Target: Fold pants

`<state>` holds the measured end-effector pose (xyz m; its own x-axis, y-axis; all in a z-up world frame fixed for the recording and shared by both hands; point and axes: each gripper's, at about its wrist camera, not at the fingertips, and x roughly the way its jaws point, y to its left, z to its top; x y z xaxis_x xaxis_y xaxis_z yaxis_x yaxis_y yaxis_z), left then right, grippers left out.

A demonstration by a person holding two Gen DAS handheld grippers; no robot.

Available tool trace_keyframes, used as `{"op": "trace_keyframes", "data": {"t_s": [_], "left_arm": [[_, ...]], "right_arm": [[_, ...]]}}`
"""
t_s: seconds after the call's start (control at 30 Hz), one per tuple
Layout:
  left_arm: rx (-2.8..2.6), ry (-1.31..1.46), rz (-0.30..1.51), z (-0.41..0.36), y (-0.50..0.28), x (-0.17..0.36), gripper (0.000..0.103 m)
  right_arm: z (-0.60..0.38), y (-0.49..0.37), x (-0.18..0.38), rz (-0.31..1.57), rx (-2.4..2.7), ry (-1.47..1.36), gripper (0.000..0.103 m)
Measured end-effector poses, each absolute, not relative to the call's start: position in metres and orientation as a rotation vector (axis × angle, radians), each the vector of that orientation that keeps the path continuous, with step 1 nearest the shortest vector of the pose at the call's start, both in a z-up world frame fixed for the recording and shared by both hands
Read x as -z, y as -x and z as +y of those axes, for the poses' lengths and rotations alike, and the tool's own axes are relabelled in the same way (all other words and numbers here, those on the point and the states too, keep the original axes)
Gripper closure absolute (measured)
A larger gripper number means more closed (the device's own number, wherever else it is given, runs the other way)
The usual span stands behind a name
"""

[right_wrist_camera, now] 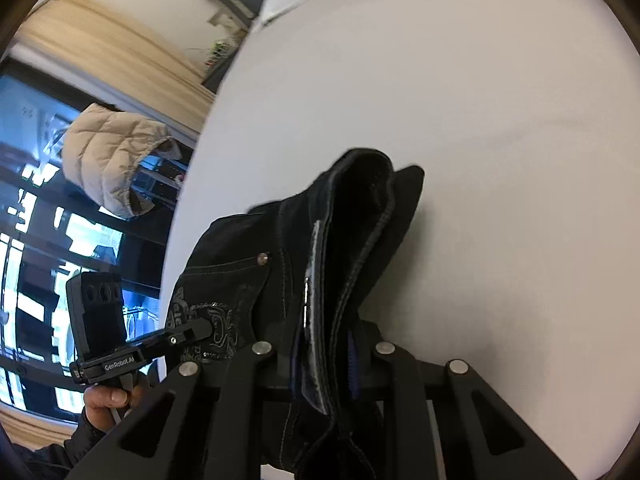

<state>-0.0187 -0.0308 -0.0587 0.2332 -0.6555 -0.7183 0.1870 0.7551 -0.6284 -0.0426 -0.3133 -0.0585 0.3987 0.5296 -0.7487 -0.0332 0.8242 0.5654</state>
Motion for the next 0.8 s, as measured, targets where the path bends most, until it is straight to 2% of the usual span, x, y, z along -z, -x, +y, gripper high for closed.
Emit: {"op": "trace_keyframes", "data": {"t_s": [0.17,0.3,0.43,0.57,0.6,0.63,0.67,0.73,0.8], "left_arm": [[0.576,0.386,1.130,0.011,-0.024,0.019,0.087],[0.514,0.319,1.105,0.041,-0.067,0.007,0.086],[0.467,0.297,1.118,0.068,-0.105,0.016,0.086],[0.446,0.292,1.167,0.082,-0.133,0.052,0.085],[0.440,0.289,1.179,0.090,-0.137,0.060,0.083],[0.433,0.292,1.194,0.091,-0.138,0.072,0.079],[0.428,0.296,1.196,0.094,-0.139,0.080,0.076],[0.409,0.302,1.182,0.100,-0.137,0.087,0.057],[0.403,0.317,1.148,0.110,-0.131,0.087,0.050]], "right_arm": [[-0.282,-0.013,0.045,1.076,-0.425,-0.533,0.083],[-0.246,-0.057,0.048,1.065,-0.451,-0.523,0.083],[-0.221,-0.094,0.069,1.092,-0.450,-0.548,0.083],[-0.218,-0.111,0.111,1.147,-0.408,-0.586,0.082],[-0.222,-0.112,0.122,1.158,-0.396,-0.598,0.081],[-0.226,-0.112,0.133,1.166,-0.387,-0.621,0.072],[-0.233,-0.109,0.143,1.163,-0.393,-0.662,0.068],[-0.243,-0.102,0.150,1.124,-0.437,-0.739,0.065],[-0.247,-0.092,0.148,1.099,-0.442,-0.749,0.060]]}}
